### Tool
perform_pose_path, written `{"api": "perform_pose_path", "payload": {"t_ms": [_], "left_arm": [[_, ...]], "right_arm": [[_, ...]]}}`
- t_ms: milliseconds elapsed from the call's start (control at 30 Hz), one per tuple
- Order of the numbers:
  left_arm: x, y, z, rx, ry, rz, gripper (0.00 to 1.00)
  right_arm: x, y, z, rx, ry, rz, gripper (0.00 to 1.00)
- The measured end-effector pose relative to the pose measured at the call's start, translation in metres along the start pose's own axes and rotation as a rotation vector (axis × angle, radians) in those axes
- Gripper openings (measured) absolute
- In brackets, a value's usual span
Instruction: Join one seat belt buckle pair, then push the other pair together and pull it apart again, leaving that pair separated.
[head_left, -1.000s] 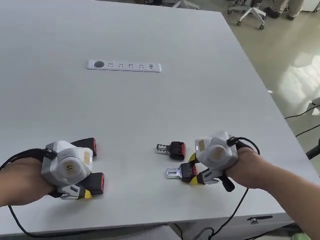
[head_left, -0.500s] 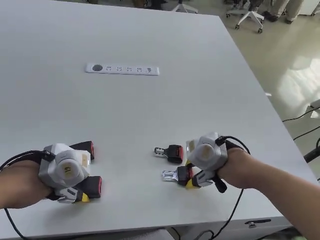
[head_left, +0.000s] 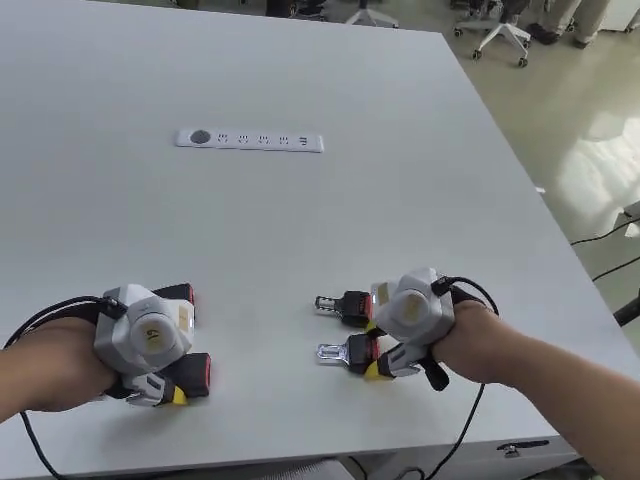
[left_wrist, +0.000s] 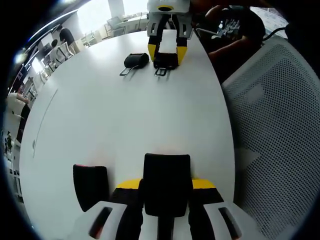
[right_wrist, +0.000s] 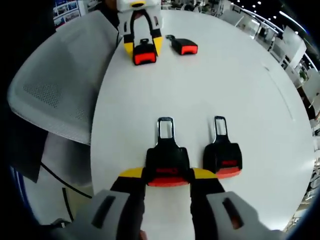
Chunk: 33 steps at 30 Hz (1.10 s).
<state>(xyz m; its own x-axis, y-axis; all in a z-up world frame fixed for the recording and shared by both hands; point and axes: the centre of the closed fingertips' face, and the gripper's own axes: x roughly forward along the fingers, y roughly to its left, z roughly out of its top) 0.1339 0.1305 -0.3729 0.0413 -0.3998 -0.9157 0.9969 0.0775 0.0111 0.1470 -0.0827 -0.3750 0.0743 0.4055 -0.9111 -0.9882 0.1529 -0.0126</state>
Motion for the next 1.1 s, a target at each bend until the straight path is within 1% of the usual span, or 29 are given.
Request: {"api": "perform_pose_path", "payload": {"t_ms": [167,233,400,500,533,600,667,733,867,967,1100], "left_arm": [[0.0,0.0,0.0,0.003,-0.005,-0.003,0.35],[0.0,0.0,0.0,0.004,-0.004,-0.005,0.35],[0.0,-0.001,0.0,0.004,-0.006,-0.005,0.35],[0.0,-0.001,0.0,0.005,-0.005,-0.005,0.35],[0.0,-0.001,0.0,0.005,-0.005,-0.005,0.35],[0.0,-0.001,0.0,0.005,-0.004,-0.004,0.35],[0.0,-0.001,0.0,0.005,-0.003,-0.004,0.35],[0.0,-0.001,0.0,0.004,-0.002,-0.003,0.35],[0.0,-0.001,0.0,0.002,0.003,-0.001,0.35],[0.0,-0.001,0.0,0.002,0.003,-0.001,0.35],[0.0,0.0,0.0,0.004,0.003,-0.003,0.35]], "right_arm": [[0.01,0.006,0.025,0.018,-0.046,-0.001,0.35],[0.015,0.01,0.038,0.008,-0.067,0.002,0.35],[0.026,0.019,0.065,0.013,-0.115,0.004,0.35],[0.033,0.025,0.08,0.002,-0.132,0.011,0.35],[0.036,0.028,0.087,-0.015,-0.139,0.014,0.35],[0.041,0.031,0.097,-0.038,-0.136,0.011,0.35],[0.044,0.031,0.103,-0.038,-0.128,0.013,0.35],[0.046,0.034,0.109,-0.057,-0.112,0.025,0.35],[0.052,0.035,0.119,-0.07,-0.104,0.026,0.35],[0.053,0.035,0.122,-0.068,-0.106,0.027,0.35],[0.052,0.036,0.121,-0.075,-0.099,0.018,0.35]]}}
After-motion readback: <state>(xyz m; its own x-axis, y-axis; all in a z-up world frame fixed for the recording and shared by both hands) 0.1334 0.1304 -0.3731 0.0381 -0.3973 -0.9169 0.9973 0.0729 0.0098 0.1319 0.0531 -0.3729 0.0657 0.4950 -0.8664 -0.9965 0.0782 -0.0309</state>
